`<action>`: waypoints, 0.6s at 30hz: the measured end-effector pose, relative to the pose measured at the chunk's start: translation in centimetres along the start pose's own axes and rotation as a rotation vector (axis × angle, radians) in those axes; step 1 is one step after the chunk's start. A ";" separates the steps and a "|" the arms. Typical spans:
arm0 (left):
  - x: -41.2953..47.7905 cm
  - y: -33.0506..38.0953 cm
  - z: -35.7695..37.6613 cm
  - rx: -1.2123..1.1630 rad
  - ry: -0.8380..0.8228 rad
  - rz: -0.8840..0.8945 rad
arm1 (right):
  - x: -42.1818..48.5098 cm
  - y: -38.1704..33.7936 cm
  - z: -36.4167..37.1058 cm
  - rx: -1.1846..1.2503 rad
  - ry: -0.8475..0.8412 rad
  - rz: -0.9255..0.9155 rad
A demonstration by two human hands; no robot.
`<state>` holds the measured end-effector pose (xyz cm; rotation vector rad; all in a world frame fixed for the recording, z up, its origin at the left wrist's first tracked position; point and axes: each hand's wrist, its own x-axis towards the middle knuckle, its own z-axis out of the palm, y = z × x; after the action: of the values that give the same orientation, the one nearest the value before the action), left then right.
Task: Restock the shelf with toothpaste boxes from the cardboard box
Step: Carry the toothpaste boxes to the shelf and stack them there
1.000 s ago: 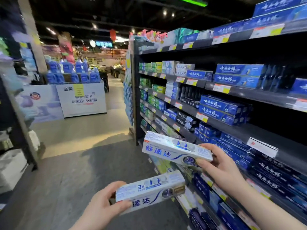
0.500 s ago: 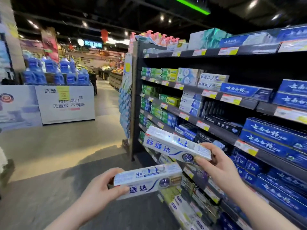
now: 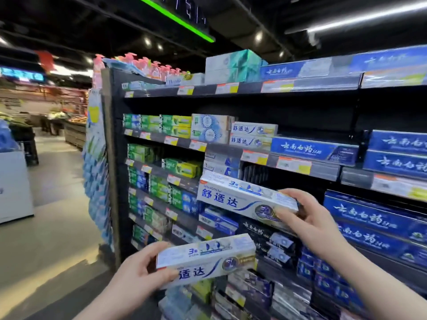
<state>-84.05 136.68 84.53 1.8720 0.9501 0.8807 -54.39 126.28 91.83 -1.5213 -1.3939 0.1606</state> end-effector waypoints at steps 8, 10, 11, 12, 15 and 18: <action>17.2 1.7 -0.9 -0.096 -0.036 0.088 | 16.9 2.6 -1.4 -0.189 0.140 -0.038; 20.3 1.9 -1.0 -0.118 -0.033 0.110 | 20.5 2.7 -2.0 -0.210 0.174 -0.049; 21.7 1.9 -1.0 -0.128 -0.045 0.116 | 22.0 2.7 -2.2 -0.234 0.187 -0.063; 23.1 1.9 -1.2 -0.130 -0.065 0.124 | 23.6 2.8 -2.4 -0.278 0.204 -0.069; 27.0 2.5 -1.3 -0.121 -0.114 0.183 | 27.2 2.3 -2.9 -0.453 0.210 -0.045; 30.9 3.1 -1.6 -0.176 -0.193 0.206 | 29.5 1.9 -2.9 -0.601 0.161 -0.016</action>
<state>-70.21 162.71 94.33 1.8847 0.5523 0.8566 -41.71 148.58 106.76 -1.9555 -1.3899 -0.4200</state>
